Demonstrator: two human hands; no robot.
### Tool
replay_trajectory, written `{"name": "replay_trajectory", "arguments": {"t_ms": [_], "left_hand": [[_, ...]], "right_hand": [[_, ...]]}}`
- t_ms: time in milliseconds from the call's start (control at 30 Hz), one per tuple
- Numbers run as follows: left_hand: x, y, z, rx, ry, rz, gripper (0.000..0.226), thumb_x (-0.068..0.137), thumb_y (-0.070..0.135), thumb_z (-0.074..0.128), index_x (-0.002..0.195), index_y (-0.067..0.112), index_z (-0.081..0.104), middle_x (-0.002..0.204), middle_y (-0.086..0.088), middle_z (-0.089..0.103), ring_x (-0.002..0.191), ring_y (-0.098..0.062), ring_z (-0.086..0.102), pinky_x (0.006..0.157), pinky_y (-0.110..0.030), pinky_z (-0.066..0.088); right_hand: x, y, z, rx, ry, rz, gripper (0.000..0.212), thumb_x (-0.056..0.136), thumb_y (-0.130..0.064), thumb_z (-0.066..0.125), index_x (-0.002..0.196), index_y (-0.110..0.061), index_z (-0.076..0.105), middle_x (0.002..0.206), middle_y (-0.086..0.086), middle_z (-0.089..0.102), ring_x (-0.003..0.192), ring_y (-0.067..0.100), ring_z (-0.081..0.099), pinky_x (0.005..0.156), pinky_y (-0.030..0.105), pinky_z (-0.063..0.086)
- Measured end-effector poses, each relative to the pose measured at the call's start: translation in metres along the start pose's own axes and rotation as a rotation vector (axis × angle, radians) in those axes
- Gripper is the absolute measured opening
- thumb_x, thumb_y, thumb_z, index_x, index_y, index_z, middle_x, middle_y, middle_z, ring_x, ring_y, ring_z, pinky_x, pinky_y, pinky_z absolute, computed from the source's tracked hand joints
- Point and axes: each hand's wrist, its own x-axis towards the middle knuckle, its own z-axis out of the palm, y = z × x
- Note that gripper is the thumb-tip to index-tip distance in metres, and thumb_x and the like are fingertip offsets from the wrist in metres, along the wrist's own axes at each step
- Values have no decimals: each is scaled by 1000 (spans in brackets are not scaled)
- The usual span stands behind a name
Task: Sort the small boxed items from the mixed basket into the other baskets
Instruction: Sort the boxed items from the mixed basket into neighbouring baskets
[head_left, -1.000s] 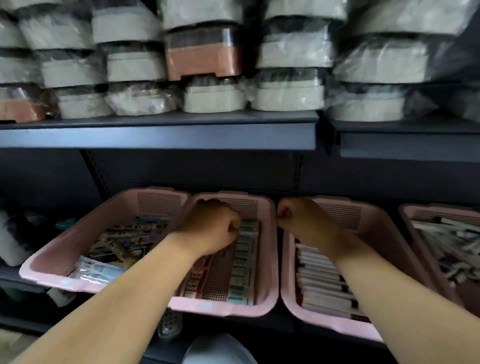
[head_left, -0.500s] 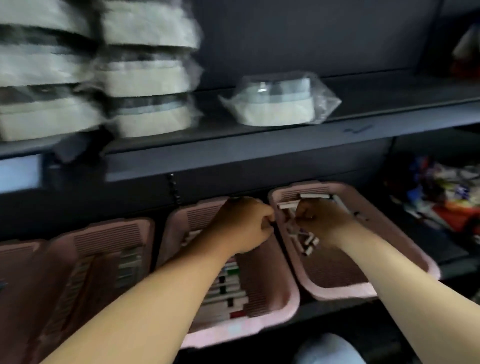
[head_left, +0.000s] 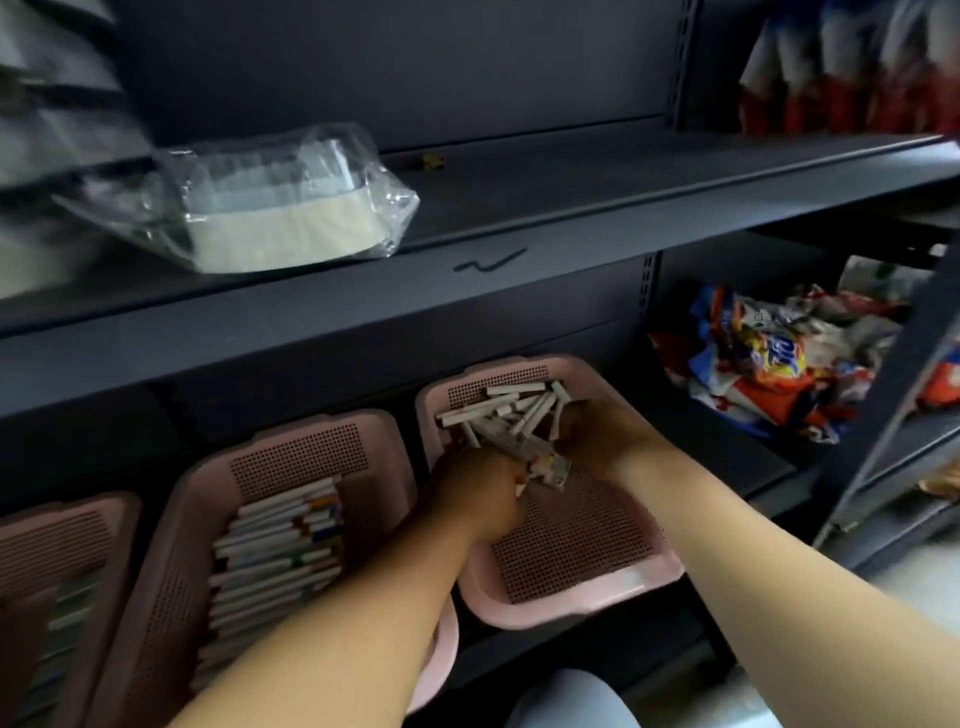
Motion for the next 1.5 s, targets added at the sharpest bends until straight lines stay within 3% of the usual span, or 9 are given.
{"name": "replay_trajectory", "arguments": {"t_ms": [100, 200, 400, 600, 867, 1067, 1167, 1267, 1500], "left_hand": [[1, 1, 5, 190, -107, 28, 49, 94, 38, 60, 143, 41, 59, 141, 1, 63, 128, -28, 57, 107, -35, 46], [6, 2, 12, 415, -221, 30, 49, 98, 42, 50, 146, 36, 57, 141, 0, 64, 127, -27, 59, 108, -43, 45], [6, 6, 7, 443, -197, 46, 35, 98, 27, 51, 126, 27, 72, 127, -1, 70, 117, -27, 64, 102, -40, 48], [1, 7, 4, 486, -189, 100, 33, 100, 25, 49, 126, 27, 70, 130, 0, 68, 120, -28, 61, 103, -42, 48], [3, 6, 10, 380, -111, 19, 32, 101, 24, 54, 128, 17, 70, 131, -7, 69, 121, -30, 62, 102, -36, 47], [0, 7, 9, 320, -45, 24, 29, 98, 29, 59, 124, 20, 68, 126, -6, 69, 117, -30, 64, 99, -38, 48], [1, 5, 12, 280, -12, 2, 27, 102, 27, 55, 120, 16, 72, 124, -8, 70, 115, -31, 64, 97, -35, 48], [2, 3, 14, 242, 20, -9, 29, 105, 30, 52, 115, 15, 74, 118, -8, 72, 111, -31, 66, 93, -35, 48], [2, 3, 10, 38, 57, -19, 26, 98, 39, 61, 99, 17, 76, 99, -3, 74, 95, -26, 69, 72, -29, 43]], "right_hand": [[12, 6, 30, -276, -48, 60, 37, 98, -39, 58, 132, -25, 58, 130, 1, 61, 120, 23, 57, 100, 30, 41], [17, 14, 50, -409, -110, 29, 51, 91, -49, 62, 138, -36, 49, 136, 0, 60, 124, 25, 57, 99, 42, 45], [21, 21, 58, -441, -168, 37, 30, 98, -38, 55, 128, -34, 59, 124, -1, 65, 112, 20, 62, 86, 34, 48], [19, 23, 53, -380, -225, 50, 39, 95, -48, 56, 131, -33, 59, 133, -3, 61, 122, 21, 57, 98, 37, 44], [20, 25, 41, -127, -221, 91, 13, 81, -23, 62, 90, -24, 70, 90, 1, 71, 80, 14, 67, 65, 26, 50], [14, 30, 38, 202, -223, 91, 21, 100, -42, 53, 118, -38, 64, 99, -4, 75, 79, 14, 75, 81, 31, 61], [13, 28, 36, 255, -245, 72, 26, 103, -38, 52, 125, -31, 62, 90, -4, 72, 64, 5, 72, 57, 15, 53], [11, 24, 34, 238, -246, 75, 31, 103, -47, 47, 133, -40, 51, 86, -9, 69, 61, 4, 71, 52, 14, 49], [8, 20, 30, 213, -221, 83, 30, 104, -50, 41, 131, -48, 54, 98, -12, 71, 79, 6, 69, 72, 20, 50]]}}
